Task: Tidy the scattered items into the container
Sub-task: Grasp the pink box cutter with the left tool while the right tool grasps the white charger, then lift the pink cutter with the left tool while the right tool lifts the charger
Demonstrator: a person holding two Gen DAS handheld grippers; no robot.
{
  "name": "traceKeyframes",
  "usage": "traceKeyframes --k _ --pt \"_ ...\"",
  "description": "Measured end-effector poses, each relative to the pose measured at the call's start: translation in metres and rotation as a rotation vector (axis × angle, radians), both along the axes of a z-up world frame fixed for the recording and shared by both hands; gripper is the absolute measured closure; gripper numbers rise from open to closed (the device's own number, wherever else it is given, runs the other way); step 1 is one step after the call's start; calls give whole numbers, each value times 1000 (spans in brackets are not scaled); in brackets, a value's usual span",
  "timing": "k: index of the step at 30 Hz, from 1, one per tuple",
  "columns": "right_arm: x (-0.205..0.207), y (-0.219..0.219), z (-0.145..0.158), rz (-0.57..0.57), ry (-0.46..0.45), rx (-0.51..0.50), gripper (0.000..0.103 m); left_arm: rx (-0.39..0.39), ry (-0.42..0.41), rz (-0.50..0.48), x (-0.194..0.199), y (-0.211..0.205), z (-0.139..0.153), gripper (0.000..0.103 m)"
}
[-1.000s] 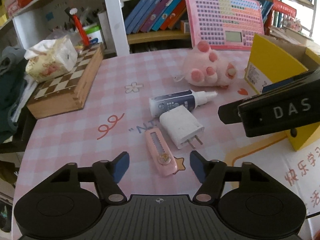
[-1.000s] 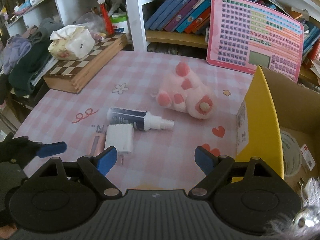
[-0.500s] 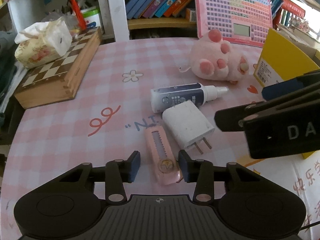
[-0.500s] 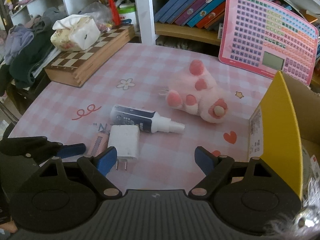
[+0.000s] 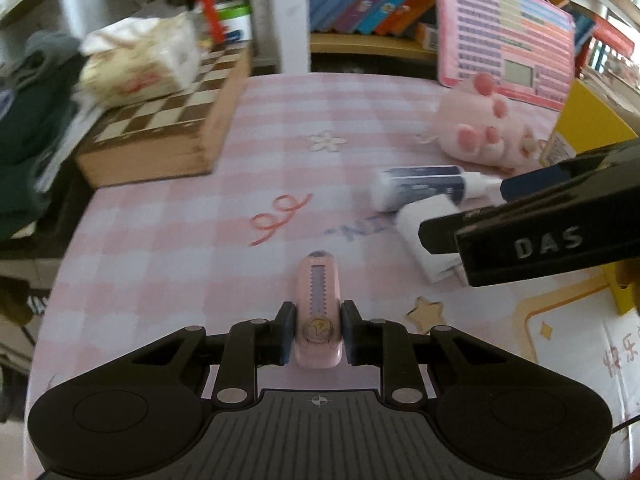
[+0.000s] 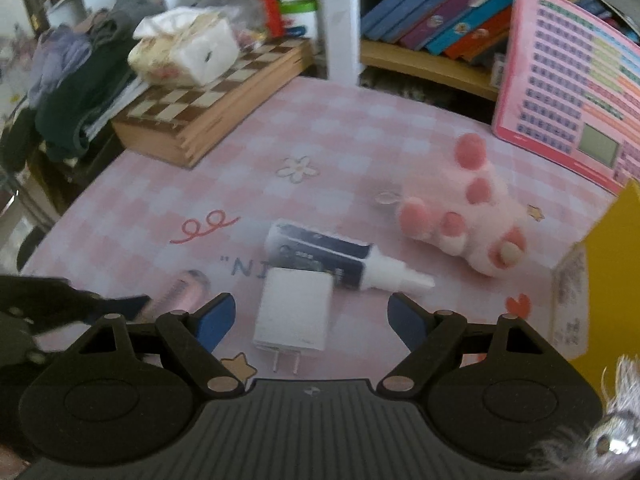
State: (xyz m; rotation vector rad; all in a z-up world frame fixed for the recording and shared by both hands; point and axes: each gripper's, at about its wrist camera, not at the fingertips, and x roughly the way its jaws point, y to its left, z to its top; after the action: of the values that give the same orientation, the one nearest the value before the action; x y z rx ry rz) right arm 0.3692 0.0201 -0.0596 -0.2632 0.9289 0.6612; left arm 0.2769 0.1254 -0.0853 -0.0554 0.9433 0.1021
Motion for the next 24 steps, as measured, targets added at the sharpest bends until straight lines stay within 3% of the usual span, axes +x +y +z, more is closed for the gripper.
traceKeyframes --k 3,6,10,12,14,24 --pt "3 8 -7 14 -1 -28 24 -51 6 35 -8 9 4 80" --pt "8 12 -14 10 22 -43 34 -113 11 63 -14 16 6 80" --pt "13 17 -24 7 55 -63 45 -122 17 59 -20 14 5 80" --pt "12 19 -26 19 32 -65 48 -138 15 65 -22 14 6 80" --pt "10 19 -25 38 12 -66 59 -174 10 78 -23 17 8 80" --pt "-8 -5 -11 17 47 -52 61 -289 -37 76 -29 21 22 80"
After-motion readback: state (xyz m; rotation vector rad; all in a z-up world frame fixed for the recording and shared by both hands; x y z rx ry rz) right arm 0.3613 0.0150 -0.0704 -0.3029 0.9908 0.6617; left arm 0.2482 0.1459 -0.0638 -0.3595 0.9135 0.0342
